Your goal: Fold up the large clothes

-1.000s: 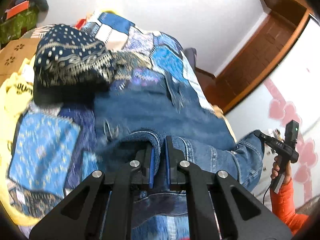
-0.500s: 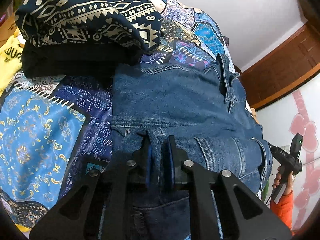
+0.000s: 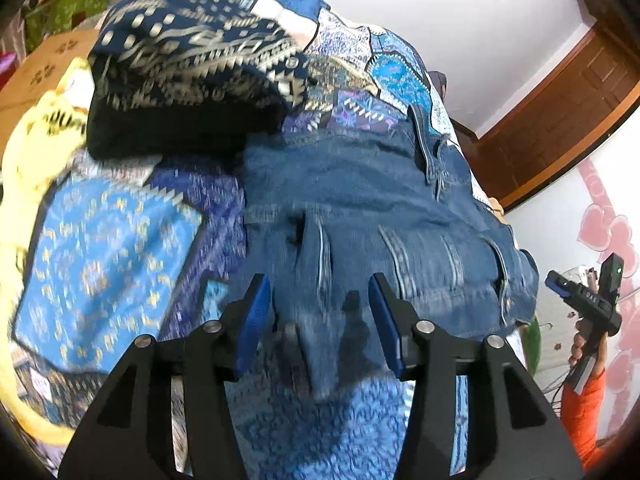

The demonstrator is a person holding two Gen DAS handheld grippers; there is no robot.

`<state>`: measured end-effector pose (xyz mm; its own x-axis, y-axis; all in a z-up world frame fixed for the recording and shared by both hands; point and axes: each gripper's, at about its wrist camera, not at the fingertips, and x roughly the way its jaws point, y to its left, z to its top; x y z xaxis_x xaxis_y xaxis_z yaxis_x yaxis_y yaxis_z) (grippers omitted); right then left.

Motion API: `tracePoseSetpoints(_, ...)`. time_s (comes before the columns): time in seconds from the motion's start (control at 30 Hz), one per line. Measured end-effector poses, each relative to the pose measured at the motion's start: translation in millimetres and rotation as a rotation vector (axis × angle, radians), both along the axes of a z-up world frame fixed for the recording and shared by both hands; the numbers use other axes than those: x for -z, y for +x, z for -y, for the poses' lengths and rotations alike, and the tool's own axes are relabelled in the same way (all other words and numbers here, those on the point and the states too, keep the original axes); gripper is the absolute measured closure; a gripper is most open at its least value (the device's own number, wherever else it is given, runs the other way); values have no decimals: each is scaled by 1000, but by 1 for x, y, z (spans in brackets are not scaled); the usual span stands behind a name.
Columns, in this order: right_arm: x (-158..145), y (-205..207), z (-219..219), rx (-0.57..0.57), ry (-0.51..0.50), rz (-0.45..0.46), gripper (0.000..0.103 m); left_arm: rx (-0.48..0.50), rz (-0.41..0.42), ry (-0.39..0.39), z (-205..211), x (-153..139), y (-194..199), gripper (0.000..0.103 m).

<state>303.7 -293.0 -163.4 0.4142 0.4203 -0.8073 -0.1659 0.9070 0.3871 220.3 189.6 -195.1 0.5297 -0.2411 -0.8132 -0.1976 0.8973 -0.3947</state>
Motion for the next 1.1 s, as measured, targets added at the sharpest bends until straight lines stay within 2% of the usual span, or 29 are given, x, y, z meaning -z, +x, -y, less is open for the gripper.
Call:
tracePoseSetpoints(0.07, 7, -5, -3, -10, -5, -14, 58, 5, -15, -25, 5, 7, -7, 54)
tracePoseSetpoints(0.3, 41, -14, -13, -29, 36, -109, 58, -22, -37, -32, 14, 19, -16, 53)
tracePoseSetpoints(0.43, 45, -17, -22, -57, 13, -92, 55, -19, -54, -21, 17, 23, -13, 53)
tracePoseSetpoints(0.53, 44, -20, -22, -62, 12, -80, 60, -8, -77, -12, 19, 31, -14, 47)
tracePoseSetpoints(0.6, 42, -24, -21, -74, 8, -67, 70, -13, -104, -21, 19, 38, -16, 39)
tracePoseSetpoints(0.63, 42, -26, -19, -79, 12, -65, 72, -15, -113, -41, 19, 43, -18, 39)
tracePoseSetpoints(0.7, 42, -29, -16, -77, 30, -66, 82, -11, -119, -72, 20, 50, -22, 39)
tracePoseSetpoints(0.73, 42, -29, -14, -75, 40, -68, 84, -8, -117, -79, 21, 51, -23, 43)
tracePoseSetpoints(0.77, 40, -29, -13, -75, 49, -66, 87, -2, -110, -88, 23, 51, -24, 55)
tracePoseSetpoints(0.8, 38, -29, -13, -79, 58, -63, 91, 6, -106, -85, 25, 49, -24, 61)
tracePoseSetpoints(0.83, 35, -30, -13, -87, 67, -59, 92, 15, -93, -65, 28, 43, -24, 68)
tracePoseSetpoints(0.87, 30, -31, -13, -96, 82, -48, 93, 35, -77, -52, 31, 36, -25, 80)
tracePoseSetpoints(0.93, 18, -32, -17, -116, 94, -15, 93, 67, -42, -32, 37, 19, -26, 91)
tracePoseSetpoints(1.1, -9, -23, -27, -151, 98, 63, 94, 105, 92, -5, 41, -33, -16, 93)
